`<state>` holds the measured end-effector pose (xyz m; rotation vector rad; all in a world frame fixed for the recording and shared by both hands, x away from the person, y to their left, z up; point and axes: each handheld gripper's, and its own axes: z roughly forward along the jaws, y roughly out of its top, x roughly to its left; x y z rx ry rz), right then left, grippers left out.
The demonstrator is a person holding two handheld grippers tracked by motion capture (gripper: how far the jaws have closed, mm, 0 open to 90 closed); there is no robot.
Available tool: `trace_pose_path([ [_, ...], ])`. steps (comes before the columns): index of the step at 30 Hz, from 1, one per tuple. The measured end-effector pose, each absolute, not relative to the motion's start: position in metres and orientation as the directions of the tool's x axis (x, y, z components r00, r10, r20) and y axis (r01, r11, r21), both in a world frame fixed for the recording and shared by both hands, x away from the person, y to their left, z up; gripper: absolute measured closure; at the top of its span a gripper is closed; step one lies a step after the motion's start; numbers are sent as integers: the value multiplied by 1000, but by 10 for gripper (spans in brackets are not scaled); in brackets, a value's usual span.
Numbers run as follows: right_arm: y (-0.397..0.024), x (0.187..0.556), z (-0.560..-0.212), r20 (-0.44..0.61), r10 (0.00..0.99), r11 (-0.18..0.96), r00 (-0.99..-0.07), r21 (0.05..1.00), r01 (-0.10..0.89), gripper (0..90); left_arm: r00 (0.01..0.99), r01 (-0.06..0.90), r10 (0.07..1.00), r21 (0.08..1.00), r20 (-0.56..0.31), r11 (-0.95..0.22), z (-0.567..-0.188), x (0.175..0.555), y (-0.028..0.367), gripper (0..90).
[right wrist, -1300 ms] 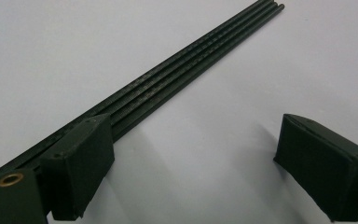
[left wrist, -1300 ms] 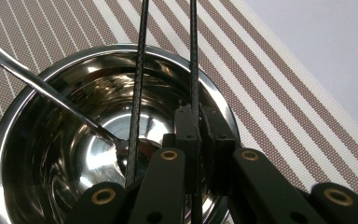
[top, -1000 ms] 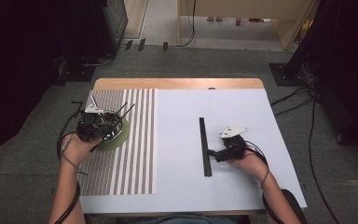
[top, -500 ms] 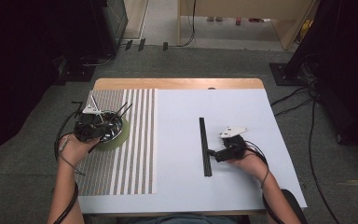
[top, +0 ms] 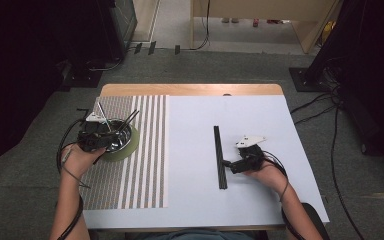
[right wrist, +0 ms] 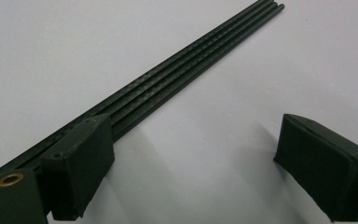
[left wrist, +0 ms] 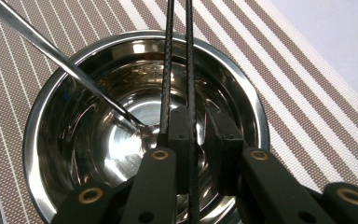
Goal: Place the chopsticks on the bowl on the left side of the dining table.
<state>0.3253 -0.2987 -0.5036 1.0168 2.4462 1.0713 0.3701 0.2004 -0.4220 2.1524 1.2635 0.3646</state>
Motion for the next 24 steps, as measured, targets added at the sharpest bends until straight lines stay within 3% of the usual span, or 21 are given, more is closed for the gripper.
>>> trace_pose_path([
  [4,-299,325,-504,23,703,476,-711,728,493,109,503,677,862,646,-56,-354,-416,369,200,786],
  [13,-299,325,-504,22,702,476,-712,729,492,109,478,666,878,652,-1,-361,-420,370,202,622],
  [24,-299,325,-504,23,703,475,-711,728,494,109,496,680,868,621,2,-390,-433,374,195,664],
])
